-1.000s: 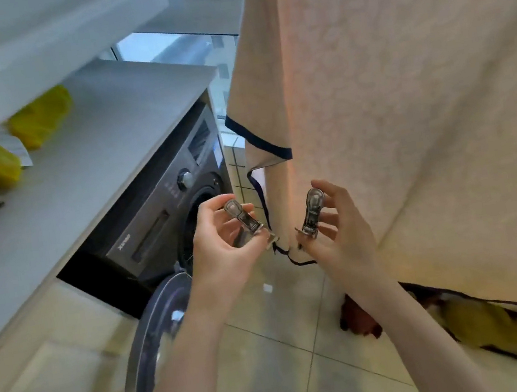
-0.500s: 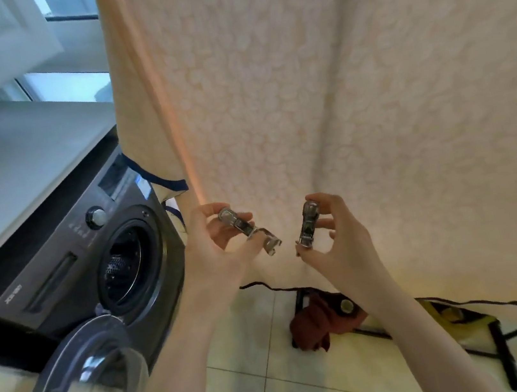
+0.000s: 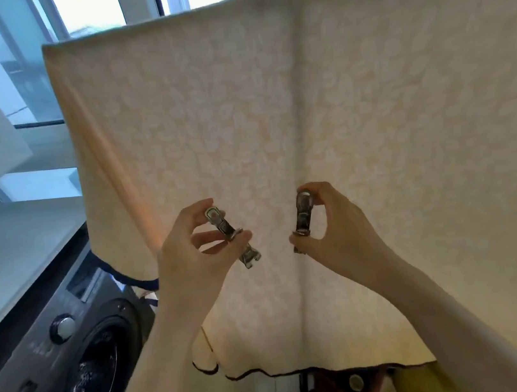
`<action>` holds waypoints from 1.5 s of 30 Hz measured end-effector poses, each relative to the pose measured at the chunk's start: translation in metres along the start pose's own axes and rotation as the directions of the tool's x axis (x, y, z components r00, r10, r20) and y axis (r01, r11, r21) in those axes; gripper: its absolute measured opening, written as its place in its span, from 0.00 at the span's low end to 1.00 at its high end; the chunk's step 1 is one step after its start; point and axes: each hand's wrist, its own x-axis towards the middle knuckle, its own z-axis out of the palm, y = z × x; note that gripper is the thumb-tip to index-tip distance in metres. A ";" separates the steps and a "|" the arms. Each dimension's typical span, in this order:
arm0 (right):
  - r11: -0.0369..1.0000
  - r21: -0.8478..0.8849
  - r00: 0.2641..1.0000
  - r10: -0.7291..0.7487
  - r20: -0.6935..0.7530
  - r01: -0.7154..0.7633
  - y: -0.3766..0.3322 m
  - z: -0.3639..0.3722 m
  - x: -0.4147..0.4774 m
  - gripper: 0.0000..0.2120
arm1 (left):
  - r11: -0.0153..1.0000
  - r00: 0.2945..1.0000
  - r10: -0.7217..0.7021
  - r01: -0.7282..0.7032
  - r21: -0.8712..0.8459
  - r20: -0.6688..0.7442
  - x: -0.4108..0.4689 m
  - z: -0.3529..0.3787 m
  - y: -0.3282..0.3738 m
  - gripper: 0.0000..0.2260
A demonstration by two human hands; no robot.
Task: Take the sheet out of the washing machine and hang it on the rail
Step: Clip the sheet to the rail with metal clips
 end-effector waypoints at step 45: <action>0.508 -0.816 0.877 -0.480 -0.001 0.277 -0.102 -0.048 0.225 0.36 | 0.764 0.804 0.540 -0.592 0.257 0.247 0.287 -0.086 0.175 0.19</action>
